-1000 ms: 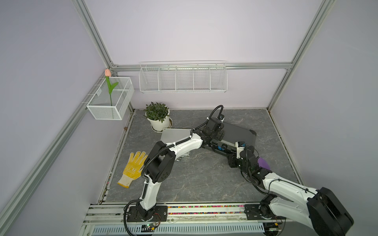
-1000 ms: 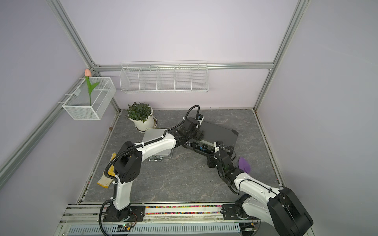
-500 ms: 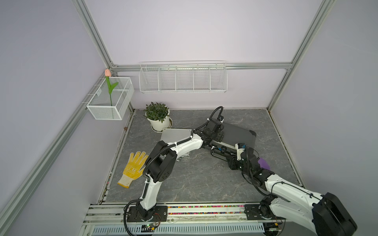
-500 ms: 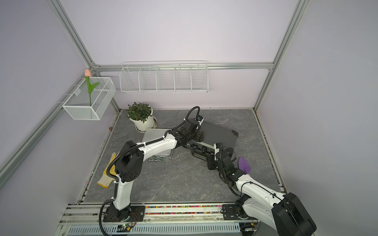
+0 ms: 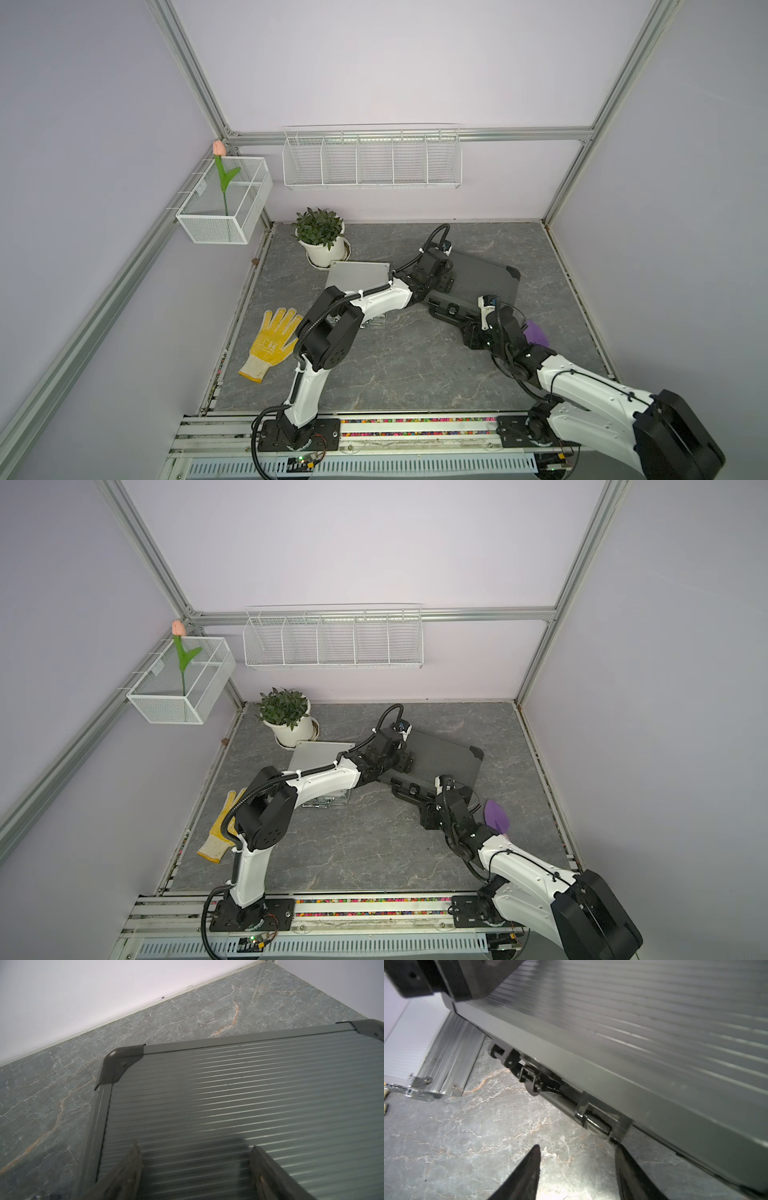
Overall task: Close the poker set cases
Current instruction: Close the lid of the poker set case, then fasten the fastener on the poker set case.
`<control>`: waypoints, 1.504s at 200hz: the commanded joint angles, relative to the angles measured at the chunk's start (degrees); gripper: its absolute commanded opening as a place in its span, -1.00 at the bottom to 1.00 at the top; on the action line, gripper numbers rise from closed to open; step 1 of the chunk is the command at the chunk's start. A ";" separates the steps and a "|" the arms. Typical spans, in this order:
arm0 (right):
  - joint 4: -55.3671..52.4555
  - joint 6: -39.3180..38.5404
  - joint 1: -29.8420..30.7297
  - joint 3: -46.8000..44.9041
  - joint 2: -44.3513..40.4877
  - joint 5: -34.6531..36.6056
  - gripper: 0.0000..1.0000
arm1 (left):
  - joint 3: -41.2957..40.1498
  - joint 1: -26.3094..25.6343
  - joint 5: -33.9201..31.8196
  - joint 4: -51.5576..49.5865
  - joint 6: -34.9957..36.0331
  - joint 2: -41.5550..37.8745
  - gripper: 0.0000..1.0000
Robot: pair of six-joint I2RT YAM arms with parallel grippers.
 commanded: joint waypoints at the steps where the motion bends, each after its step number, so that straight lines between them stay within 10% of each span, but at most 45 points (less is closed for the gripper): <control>1: -3.60 0.95 0.54 0.21 -2.87 2.83 0.20 | -4.36 0.12 1.40 -5.08 -2.92 3.70 0.66; 87: -18.03 -8.10 1.44 12.62 -7.90 4.73 0.44 | -12.55 3.30 7.62 1.56 -7.88 -0.39 0.65; 178: -18.09 -27.50 1.11 22.83 6.02 6.25 1.00 | -16.91 6.75 10.11 3.10 -11.59 -2.62 0.64; 301: -13.99 -39.55 0.89 22.98 14.09 3.33 0.96 | -17.38 8.76 12.63 2.19 -13.88 -3.22 0.64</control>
